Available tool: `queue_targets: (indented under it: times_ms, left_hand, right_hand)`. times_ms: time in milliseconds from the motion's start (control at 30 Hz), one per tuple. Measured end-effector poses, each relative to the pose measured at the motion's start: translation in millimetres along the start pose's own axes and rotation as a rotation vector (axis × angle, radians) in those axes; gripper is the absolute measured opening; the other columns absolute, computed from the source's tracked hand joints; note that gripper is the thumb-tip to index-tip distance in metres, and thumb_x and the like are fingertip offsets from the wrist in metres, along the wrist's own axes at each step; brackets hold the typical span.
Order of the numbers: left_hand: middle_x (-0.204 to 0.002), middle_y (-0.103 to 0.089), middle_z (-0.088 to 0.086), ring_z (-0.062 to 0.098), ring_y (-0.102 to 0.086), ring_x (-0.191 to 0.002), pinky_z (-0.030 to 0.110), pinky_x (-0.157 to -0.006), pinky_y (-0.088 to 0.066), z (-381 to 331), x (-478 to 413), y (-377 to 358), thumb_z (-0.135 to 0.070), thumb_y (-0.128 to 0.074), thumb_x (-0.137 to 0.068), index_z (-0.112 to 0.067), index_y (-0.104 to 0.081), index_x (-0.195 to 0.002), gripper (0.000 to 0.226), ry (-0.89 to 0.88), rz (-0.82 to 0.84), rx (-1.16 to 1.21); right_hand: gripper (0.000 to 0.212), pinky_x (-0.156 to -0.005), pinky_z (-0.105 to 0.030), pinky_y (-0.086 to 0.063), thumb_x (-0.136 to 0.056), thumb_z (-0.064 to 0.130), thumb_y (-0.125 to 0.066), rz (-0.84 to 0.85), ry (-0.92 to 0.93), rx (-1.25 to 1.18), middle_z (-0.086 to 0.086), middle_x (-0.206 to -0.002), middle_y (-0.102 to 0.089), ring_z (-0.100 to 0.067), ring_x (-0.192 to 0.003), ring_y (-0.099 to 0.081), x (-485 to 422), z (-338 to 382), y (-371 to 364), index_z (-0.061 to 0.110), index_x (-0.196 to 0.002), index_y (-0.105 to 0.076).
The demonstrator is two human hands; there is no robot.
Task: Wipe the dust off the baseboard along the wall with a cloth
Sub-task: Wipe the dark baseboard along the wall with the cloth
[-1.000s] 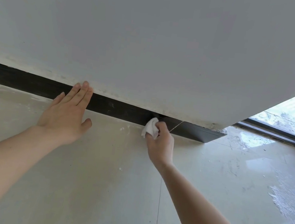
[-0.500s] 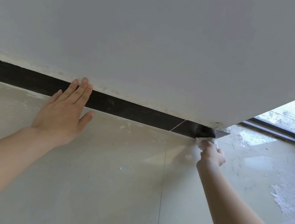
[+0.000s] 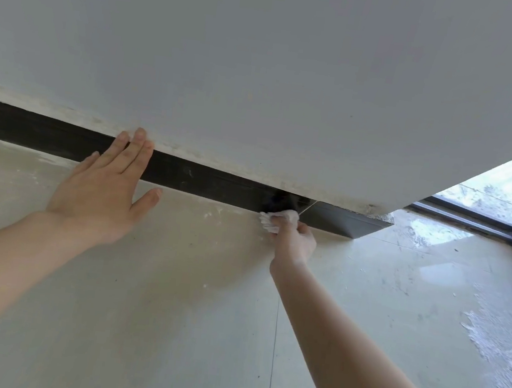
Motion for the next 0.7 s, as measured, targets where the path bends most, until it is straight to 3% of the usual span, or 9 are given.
queue_targets:
  times_ms: [67, 133, 300, 433, 500, 600, 700]
  left_hand:
    - [-0.151, 0.03, -0.012, 0.006, 0.02, -0.143, 0.034, -0.12, -0.003, 0, 0, 1, -0.051, -0.018, -0.097, -0.022, 0.016, -0.15, 0.07, 0.001, 0.004, 0.002]
    - [-0.151, 0.03, -0.012, 0.006, 0.02, -0.143, 0.034, -0.12, -0.003, 2, 0, 2, -0.05, -0.018, -0.097, -0.022, 0.016, -0.151, 0.069, 0.004, 0.015, -0.003]
    - [-0.153, 0.027, -0.011, 0.007, 0.018, -0.144, 0.034, -0.12, -0.002, 4, -1, 2, -0.049, -0.017, -0.099, -0.023, 0.015, -0.151, 0.067, 0.012, 0.041, -0.005]
    - [-0.155, 0.025, -0.011, 0.007, 0.017, -0.144, 0.034, -0.12, -0.004, 3, -3, 3, -0.05, -0.019, -0.099, -0.023, 0.013, -0.152, 0.067, 0.01, 0.041, 0.019]
    - [-0.155, 0.024, -0.012, 0.006, 0.017, -0.144, 0.034, -0.12, -0.005, 4, -3, 4, -0.049, -0.019, -0.099, -0.024, 0.012, -0.152, 0.067, 0.006, 0.035, 0.031]
    - [-0.155, 0.023, -0.013, 0.006, 0.016, -0.144, 0.034, -0.12, -0.006, 5, -3, 3, -0.047, -0.018, -0.099, -0.024, 0.011, -0.152, 0.065, -0.002, 0.032, 0.039]
    - [-0.156, 0.021, -0.012, 0.005, 0.015, -0.145, 0.034, -0.119, -0.007, 5, -2, 4, -0.043, -0.018, -0.1, -0.023, 0.008, -0.153, 0.062, -0.006, 0.011, 0.066]
  right_hand:
    - [0.014, -0.061, -0.023, -0.045, -0.073, -0.001, -0.066, 0.219, 0.065, 0.109, -0.003, -0.07, -0.063, -0.016, -0.065, -0.056, 8, 1, -19, 0.012, -0.076, -0.063]
    - [0.015, -0.067, -0.029, -0.045, -0.07, 0.001, -0.067, 0.325, 0.11, 0.273, -0.004, -0.075, -0.063, -0.016, -0.069, -0.056, 17, -2, -29, 0.012, -0.081, -0.064]
    - [0.022, -0.062, -0.032, -0.043, -0.067, 0.01, -0.063, 0.177, 0.194, 0.347, -0.006, -0.071, -0.056, -0.019, -0.067, -0.051, 21, -3, -4, -0.001, -0.086, -0.06]
    - [0.013, -0.054, -0.024, -0.036, -0.078, 0.01, -0.062, -0.132, 0.279, 0.177, 0.002, -0.068, -0.048, -0.014, -0.062, -0.045, 15, 25, 31, 0.007, -0.085, -0.051]
    - [0.014, -0.054, -0.024, -0.037, -0.079, 0.012, -0.064, -0.196, 0.328, 0.154, 0.005, -0.069, -0.051, -0.013, -0.064, -0.048, 16, 35, 29, 0.01, -0.088, -0.053]
    - [0.016, -0.056, -0.025, -0.034, -0.08, 0.014, -0.066, -0.114, 0.44, 0.326, 0.007, -0.07, -0.051, -0.015, -0.068, -0.049, 29, 39, -6, 0.012, -0.087, -0.052]
    - [0.016, -0.051, -0.015, -0.034, -0.082, 0.012, -0.065, 0.033, 0.502, 0.374, 0.007, -0.07, -0.051, -0.007, -0.062, -0.045, 49, 29, -47, 0.016, -0.084, -0.049]
Point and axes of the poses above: each hand's wrist, its own x-axis away from the middle knuckle, its own y-axis out of the back of the hand, z = x × y, the point moved 8 cm from there along -x, towards the middle knuckle
